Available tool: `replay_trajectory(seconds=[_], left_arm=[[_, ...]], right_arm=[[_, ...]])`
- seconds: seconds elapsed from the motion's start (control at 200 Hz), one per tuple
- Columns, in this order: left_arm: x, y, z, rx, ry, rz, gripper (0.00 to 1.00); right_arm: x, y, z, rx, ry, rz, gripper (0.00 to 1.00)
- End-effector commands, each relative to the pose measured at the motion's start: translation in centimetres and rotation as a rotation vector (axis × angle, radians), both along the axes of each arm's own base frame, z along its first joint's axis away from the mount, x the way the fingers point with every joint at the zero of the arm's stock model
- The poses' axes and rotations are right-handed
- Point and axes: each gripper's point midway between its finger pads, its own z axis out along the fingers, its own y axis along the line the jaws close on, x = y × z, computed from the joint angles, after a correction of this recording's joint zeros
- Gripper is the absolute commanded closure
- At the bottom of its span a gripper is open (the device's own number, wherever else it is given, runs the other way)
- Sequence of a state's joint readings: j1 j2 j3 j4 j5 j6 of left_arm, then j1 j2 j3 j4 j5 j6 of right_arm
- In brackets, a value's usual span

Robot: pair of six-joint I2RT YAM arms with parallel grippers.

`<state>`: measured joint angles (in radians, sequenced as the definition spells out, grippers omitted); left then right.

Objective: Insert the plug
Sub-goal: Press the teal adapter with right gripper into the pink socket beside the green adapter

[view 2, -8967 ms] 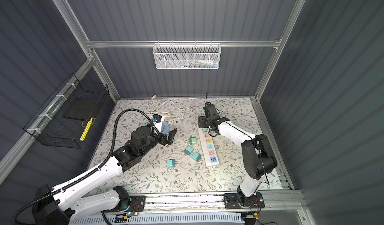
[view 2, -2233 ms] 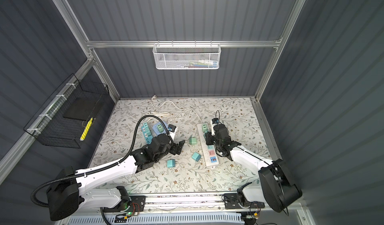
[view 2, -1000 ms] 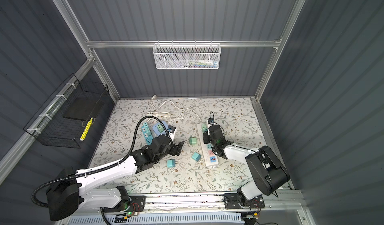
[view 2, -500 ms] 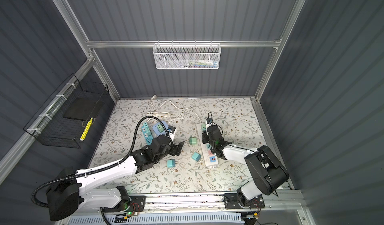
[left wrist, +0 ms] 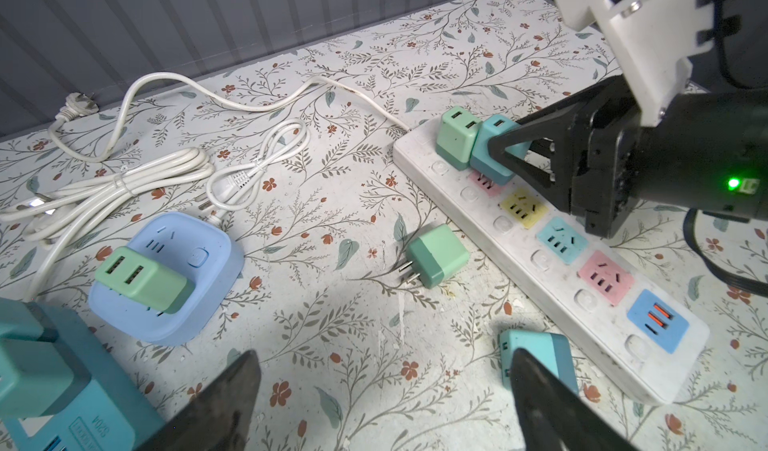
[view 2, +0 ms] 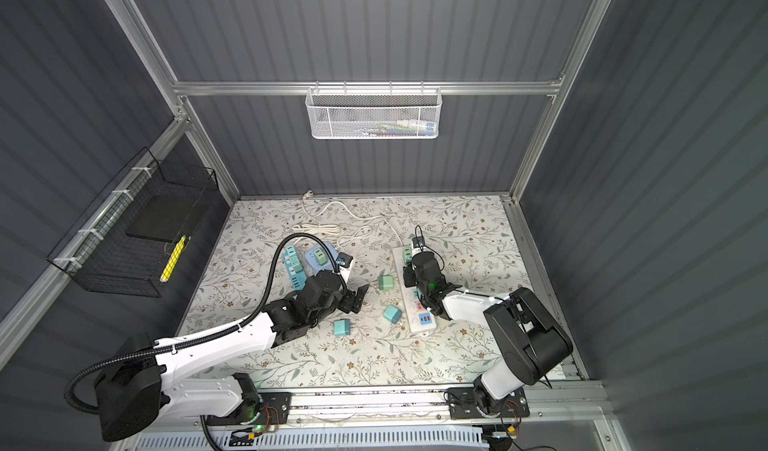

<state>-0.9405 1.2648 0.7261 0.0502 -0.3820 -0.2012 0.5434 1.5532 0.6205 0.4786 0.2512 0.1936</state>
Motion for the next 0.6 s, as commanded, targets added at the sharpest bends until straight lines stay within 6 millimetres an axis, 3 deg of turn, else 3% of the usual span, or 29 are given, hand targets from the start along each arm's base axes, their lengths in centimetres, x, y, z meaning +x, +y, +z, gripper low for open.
replay_trajectory(seconds=[0.0, 0.22, 0.595], left_arm=[[0.4, -0.3, 0.6, 0.002, -0.015, -0.010, 0.06], [0.5, -0.4, 0.5, -0.005, -0.011, -0.009, 0.06], [0.4, 0.1, 0.6, -0.017, -0.016, 0.000, 0.06]], right_arm=[[-0.5, -0.8, -0.4, -0.016, -0.005, -0.028, 0.78], [-0.9, 0.2, -1.4, -0.011, 0.029, -0.012, 0.78], [-1.0, -1.3, -2.7, -0.059, 0.074, -0.097, 0.78]])
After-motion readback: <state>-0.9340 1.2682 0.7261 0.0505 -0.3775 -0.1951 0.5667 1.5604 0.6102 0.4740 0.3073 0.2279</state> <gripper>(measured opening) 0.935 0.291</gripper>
